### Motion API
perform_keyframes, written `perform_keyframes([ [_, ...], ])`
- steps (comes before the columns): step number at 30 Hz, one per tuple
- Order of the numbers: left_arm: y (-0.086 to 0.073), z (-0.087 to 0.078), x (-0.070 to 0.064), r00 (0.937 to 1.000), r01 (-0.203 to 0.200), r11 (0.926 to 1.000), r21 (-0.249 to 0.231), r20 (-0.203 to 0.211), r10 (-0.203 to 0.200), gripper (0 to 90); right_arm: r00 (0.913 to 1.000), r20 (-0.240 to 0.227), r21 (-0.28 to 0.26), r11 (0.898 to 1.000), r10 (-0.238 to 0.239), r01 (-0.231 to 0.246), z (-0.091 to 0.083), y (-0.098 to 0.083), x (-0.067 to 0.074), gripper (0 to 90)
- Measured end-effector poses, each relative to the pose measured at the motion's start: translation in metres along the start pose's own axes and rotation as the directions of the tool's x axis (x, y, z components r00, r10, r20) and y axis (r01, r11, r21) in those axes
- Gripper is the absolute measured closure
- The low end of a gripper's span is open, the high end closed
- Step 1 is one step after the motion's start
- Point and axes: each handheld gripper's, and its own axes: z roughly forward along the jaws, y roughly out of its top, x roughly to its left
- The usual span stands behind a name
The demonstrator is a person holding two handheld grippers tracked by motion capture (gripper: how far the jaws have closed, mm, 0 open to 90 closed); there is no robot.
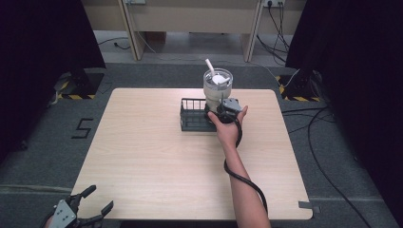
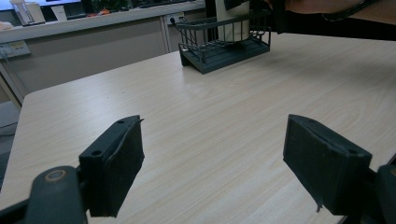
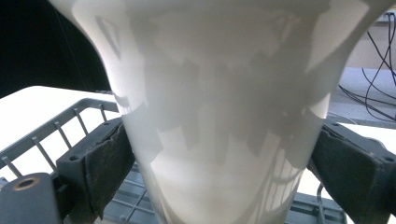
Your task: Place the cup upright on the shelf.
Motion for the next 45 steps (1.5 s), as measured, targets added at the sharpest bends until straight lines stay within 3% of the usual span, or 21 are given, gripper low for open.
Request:
perform_keyframes([
  [20, 0.001, 0.000, -0.001, 1.0000, -0.005, 1.0000, 0.002, -0.002, 0.005, 19.5, 0.9999, 0.005, 0.010, 1.000, -0.012, 0.012, -0.028, -0.002, -0.004, 10.8],
  [32, 0.001, 0.000, -0.001, 0.9999, -0.010, 1.0000, 0.000, -0.003, 0.010, 19.5, 0.9997, -0.020, 0.002, 1.000, -0.013, 0.013, -0.052, -0.003, -0.008, 11.7],
  [45, 0.001, 0.001, -0.002, 0.9999, -0.011, 0.9999, 0.002, -0.002, 0.011, 19.5, 0.9998, -0.015, 0.002, 1.000, -0.014, 0.014, -0.074, -0.008, -0.021, 11.9],
])
